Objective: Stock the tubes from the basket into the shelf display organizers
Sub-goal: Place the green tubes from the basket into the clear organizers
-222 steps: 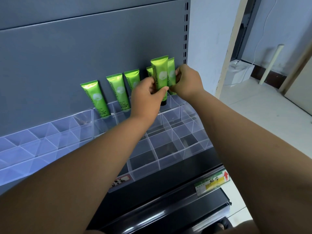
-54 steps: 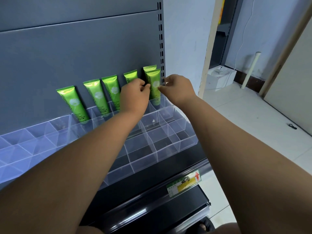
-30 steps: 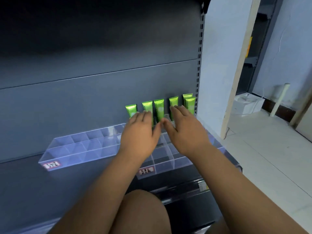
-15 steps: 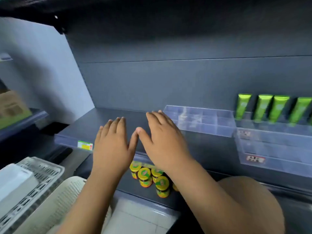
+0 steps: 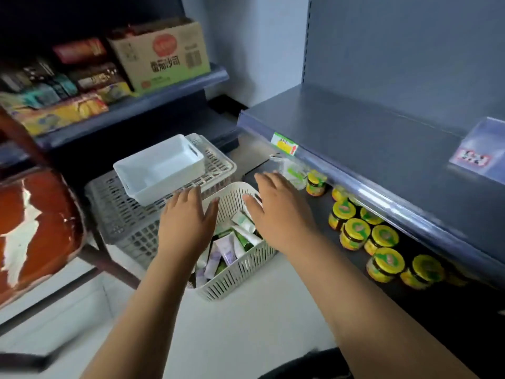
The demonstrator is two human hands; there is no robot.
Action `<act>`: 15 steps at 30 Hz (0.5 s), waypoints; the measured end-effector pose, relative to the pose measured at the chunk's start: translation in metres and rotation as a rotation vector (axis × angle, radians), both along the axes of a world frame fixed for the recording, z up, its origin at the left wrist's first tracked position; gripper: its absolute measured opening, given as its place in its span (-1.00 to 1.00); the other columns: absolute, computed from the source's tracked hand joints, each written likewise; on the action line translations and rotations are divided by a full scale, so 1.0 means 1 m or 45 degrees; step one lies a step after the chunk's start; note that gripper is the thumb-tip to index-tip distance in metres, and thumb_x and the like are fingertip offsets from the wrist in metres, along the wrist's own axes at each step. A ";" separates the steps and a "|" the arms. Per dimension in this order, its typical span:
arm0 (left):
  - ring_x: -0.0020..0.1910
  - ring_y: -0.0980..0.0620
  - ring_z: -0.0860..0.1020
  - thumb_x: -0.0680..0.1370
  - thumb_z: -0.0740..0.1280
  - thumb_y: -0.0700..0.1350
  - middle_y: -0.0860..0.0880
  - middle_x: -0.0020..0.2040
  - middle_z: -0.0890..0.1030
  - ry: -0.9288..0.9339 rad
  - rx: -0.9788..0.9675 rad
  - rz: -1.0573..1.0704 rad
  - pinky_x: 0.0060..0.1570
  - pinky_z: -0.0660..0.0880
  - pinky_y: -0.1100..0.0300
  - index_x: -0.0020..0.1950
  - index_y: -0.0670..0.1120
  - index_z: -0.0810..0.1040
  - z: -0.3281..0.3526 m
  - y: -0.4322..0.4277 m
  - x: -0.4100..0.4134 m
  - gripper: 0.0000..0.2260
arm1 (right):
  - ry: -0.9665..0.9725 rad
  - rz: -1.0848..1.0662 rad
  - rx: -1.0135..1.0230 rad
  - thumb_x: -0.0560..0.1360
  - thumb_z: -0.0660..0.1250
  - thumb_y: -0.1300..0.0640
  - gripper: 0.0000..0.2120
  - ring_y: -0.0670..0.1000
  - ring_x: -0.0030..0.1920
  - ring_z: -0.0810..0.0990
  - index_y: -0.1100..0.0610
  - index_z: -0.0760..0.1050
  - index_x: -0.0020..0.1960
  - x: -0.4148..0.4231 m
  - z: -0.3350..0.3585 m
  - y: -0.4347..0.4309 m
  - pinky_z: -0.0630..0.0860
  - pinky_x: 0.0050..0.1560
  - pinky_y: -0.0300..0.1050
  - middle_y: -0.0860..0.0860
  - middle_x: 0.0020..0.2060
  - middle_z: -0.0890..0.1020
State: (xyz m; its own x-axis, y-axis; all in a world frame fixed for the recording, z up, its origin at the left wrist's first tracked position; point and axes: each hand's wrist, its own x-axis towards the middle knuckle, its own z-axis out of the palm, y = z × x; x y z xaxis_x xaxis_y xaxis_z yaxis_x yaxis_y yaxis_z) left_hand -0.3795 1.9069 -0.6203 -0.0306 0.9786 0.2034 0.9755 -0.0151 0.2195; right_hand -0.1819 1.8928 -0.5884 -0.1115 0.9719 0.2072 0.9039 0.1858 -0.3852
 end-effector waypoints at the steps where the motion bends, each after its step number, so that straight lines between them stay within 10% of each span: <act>1: 0.35 -0.19 0.48 0.66 0.05 0.28 -0.15 0.37 0.54 -0.022 -0.048 0.026 0.33 0.45 -0.13 0.45 -0.11 0.40 -0.012 0.000 -0.005 -0.43 | 0.005 0.013 -0.044 0.64 0.17 -0.11 -0.57 0.17 0.36 0.43 0.15 0.43 0.35 -0.001 -0.012 0.002 0.41 0.32 0.08 0.11 0.31 0.51; 15: 0.24 -0.19 0.54 0.65 0.19 0.15 -0.13 0.28 0.59 -0.307 -0.639 0.253 0.12 0.47 0.01 0.36 -0.09 0.48 -0.151 0.015 -0.017 -0.60 | 0.056 0.057 -0.664 0.64 0.16 -0.09 -0.68 0.17 0.11 0.56 0.13 0.48 0.16 -0.028 -0.130 0.065 0.50 0.00 0.02 0.09 0.10 0.56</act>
State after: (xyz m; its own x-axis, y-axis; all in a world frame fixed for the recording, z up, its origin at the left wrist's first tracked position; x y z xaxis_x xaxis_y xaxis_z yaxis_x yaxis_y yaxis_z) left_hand -0.3966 1.9223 -0.7709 -0.2109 0.9242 -0.3185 0.8708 0.3257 0.3683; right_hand -0.2103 1.9582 -0.7185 -0.1578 0.9417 -0.2971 0.8802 -0.0023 -0.4747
